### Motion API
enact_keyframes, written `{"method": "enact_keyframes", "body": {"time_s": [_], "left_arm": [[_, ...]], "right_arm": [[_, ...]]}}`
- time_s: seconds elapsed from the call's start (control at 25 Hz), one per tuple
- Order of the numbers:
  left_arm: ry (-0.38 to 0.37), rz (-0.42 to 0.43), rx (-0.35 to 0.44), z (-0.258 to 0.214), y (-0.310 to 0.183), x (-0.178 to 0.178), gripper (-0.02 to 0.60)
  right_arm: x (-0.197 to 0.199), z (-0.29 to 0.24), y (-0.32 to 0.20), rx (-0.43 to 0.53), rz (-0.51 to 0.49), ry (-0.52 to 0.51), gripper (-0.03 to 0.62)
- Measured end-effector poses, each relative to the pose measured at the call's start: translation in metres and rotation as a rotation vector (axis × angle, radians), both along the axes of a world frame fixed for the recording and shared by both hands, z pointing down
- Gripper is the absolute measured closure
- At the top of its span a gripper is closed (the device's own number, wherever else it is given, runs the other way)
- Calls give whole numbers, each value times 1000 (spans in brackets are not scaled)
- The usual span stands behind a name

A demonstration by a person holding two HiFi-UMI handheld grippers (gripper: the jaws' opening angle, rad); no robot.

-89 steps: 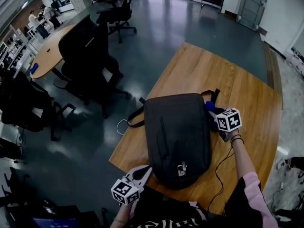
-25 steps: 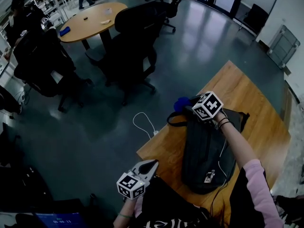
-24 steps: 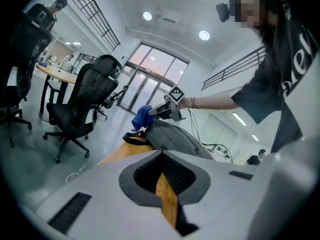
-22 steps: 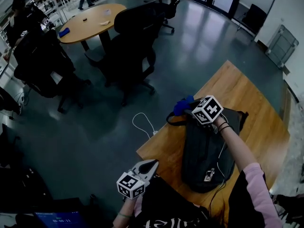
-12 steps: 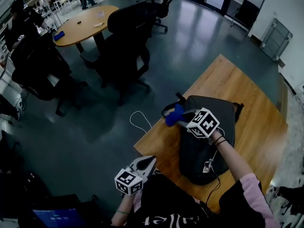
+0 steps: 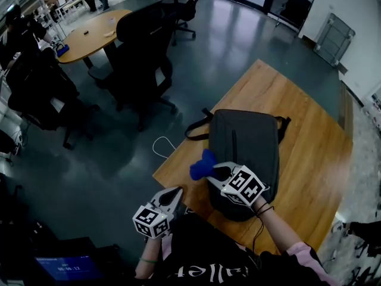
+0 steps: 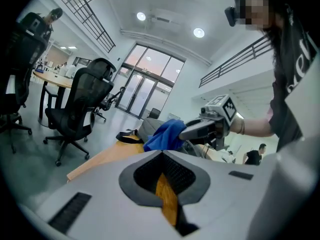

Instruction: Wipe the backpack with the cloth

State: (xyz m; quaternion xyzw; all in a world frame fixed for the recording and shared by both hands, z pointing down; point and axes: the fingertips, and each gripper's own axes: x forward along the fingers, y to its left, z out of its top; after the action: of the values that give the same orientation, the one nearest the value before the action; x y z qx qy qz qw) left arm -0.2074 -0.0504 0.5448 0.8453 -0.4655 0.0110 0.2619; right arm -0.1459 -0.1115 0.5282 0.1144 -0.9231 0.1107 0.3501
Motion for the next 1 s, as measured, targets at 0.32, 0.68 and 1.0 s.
{"method": "enact_keyframes", "body": {"time_s": [0.32, 0.68, 1.0], "left_arm": [[-10, 14, -18, 2, 24, 41, 583], [-45, -5, -31, 1, 56, 68, 583], [-68, 58, -33, 1, 79, 117, 583]], "right_arm": [[40, 9, 74, -117, 114, -135, 539], [75, 15, 132, -166, 144, -204, 539], [144, 17, 113, -126, 330, -250, 539]]}}
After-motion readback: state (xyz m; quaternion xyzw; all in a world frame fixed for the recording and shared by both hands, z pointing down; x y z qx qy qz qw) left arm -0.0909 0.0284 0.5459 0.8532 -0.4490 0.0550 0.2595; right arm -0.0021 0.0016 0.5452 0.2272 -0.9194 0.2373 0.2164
